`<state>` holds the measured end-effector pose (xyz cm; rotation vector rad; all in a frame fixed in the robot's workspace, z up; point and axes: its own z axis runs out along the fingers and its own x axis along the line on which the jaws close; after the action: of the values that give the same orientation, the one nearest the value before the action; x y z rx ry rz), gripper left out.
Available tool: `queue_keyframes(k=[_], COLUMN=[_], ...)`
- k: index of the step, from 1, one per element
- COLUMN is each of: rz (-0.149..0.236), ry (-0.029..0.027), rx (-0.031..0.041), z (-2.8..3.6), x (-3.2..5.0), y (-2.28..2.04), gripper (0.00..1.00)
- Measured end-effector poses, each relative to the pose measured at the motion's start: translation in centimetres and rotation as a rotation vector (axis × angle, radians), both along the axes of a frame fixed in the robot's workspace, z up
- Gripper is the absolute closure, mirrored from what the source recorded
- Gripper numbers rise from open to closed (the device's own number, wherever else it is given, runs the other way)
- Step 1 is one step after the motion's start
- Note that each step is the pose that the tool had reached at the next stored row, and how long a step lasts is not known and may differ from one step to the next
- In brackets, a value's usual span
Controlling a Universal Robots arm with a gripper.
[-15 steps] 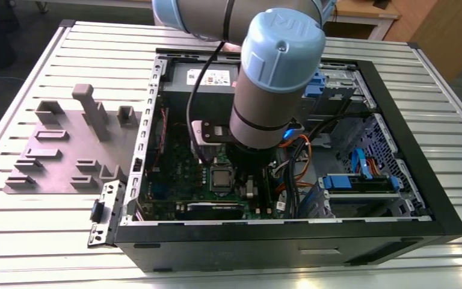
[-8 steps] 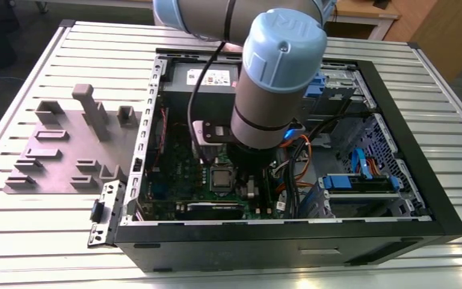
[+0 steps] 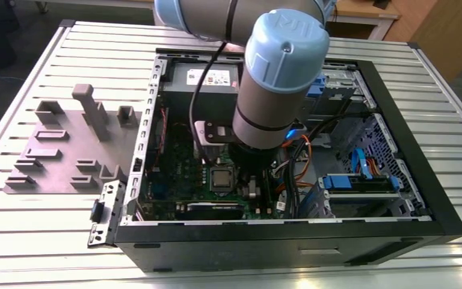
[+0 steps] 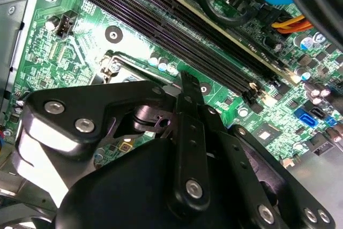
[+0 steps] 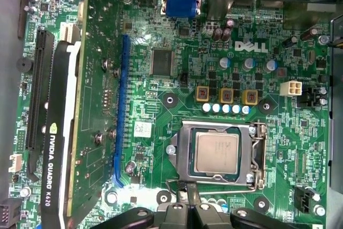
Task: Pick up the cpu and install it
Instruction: 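Install the first cpu locking lever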
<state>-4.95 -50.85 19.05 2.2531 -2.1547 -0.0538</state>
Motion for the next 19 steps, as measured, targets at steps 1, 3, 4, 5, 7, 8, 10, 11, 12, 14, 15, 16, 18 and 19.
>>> queue_keyframes(k=[1, 3, 4, 5, 7, 8, 10, 11, 12, 14, 15, 16, 18, 19], rz=[0.000, 0.000, 0.000, 0.000, 0.000, 0.000, 0.000, 0.000, 0.000, 0.000, 0.000, 0.000, 0.000, 0.000], ry=[0.0000, 0.0000, 0.0001, 0.0001, 0.0001, 0.0001, -0.0001, 0.0000, 0.0000, 0.0000, 0.0000, -0.0001, -0.0002, -0.0002], rx=[0.0001, 0.0000, -0.0001, -0.0001, -0.0001, -0.0002, 0.0001, 0.0001, -0.0001, 0.0005, 0.0014, 0.0025, 0.0043, 0.0050], z=[-0.01, -0.01, 0.00, 0.00, 0.00, 0.00, -0.10, -0.16, -0.20, -0.20, -0.21, -0.21, -0.17, -0.13], x=[0.02, 0.05, 0.06, 0.06, 0.08, 0.07, 0.08, 0.08, 0.08, 0.08, 0.06, 0.00, -0.13, -0.25], y=[0.00, 0.00, 0.00, 0.00, 0.01, 0.01, 0.02, 0.02, 0.01, 0.01, 0.01, 0.01, 0.01, 0.02], gripper=[0.89, 0.89, 0.89, 0.89, 0.89, 0.89, 0.89, 0.89, 0.89, 0.89, 0.89, 0.89, 0.89, 0.89])
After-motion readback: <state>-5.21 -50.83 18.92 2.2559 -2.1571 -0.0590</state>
